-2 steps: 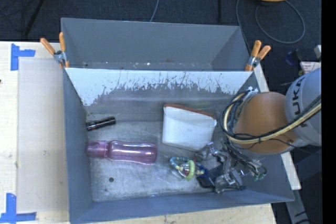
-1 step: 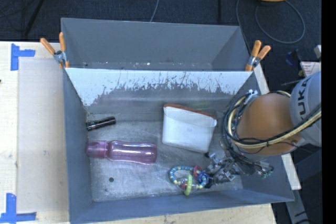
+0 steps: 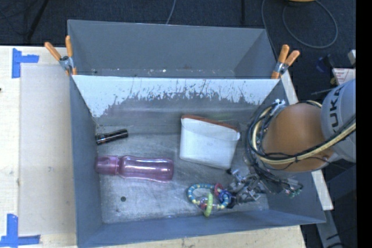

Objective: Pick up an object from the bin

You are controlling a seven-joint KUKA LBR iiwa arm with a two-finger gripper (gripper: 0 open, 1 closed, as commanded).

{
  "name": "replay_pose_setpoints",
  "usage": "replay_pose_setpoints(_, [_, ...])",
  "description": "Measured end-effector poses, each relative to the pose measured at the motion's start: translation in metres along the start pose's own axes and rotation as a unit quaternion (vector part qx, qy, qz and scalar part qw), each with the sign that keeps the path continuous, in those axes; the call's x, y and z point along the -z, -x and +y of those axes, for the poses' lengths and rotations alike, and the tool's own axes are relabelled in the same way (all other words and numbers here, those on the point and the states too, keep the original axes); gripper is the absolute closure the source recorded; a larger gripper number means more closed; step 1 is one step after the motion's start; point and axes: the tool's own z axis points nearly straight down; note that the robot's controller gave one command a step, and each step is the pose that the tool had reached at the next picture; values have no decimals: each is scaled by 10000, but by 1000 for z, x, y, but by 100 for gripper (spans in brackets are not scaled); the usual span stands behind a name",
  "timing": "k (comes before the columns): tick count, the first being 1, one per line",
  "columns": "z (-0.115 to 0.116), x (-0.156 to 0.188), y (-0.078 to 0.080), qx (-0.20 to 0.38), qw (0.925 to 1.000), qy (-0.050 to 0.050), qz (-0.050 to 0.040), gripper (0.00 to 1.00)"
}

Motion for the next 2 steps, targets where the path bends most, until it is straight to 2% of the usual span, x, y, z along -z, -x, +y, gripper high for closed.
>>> replay_pose_setpoints(1, [10,13,27,145,9999,34,49,100])
replay_pose_setpoints(2, [3,9,8,25,10000,39,32,100])
